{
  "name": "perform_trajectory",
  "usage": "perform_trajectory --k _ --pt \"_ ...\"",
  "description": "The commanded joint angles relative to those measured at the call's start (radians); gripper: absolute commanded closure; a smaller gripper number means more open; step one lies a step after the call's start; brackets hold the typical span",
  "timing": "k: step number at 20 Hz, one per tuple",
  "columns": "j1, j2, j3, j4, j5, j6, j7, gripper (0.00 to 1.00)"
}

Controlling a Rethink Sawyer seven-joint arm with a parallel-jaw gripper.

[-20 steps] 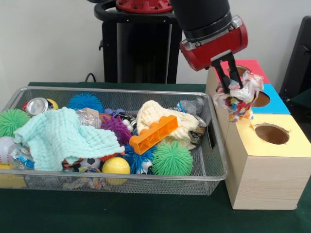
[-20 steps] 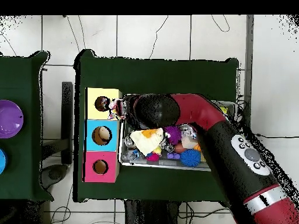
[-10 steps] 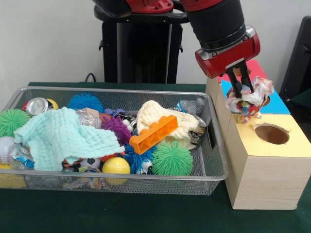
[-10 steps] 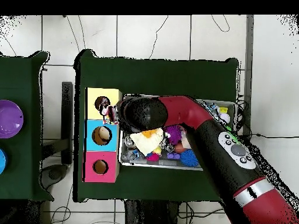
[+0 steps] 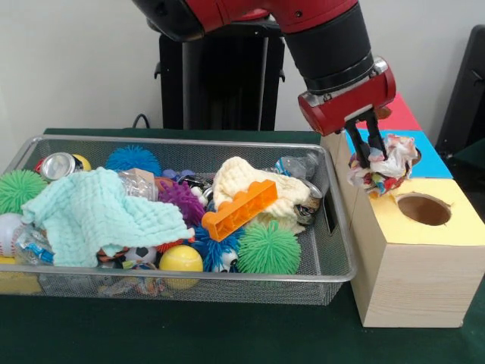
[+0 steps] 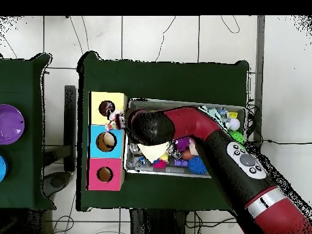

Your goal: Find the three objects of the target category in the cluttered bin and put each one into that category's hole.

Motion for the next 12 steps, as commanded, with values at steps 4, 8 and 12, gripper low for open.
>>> perform_trajectory --k 4,8,12 --pt "-0.045 0.087 0.041 0.124 -0.132 -0.257 -0.022 1.0" --pt "-0.04 0.106 0.046 0.107 -0.15 -0.301 -0.02 1.0" --pt "-0.037 0.118 0.061 0.086 -0.152 -0.314 -0.02 1.0"
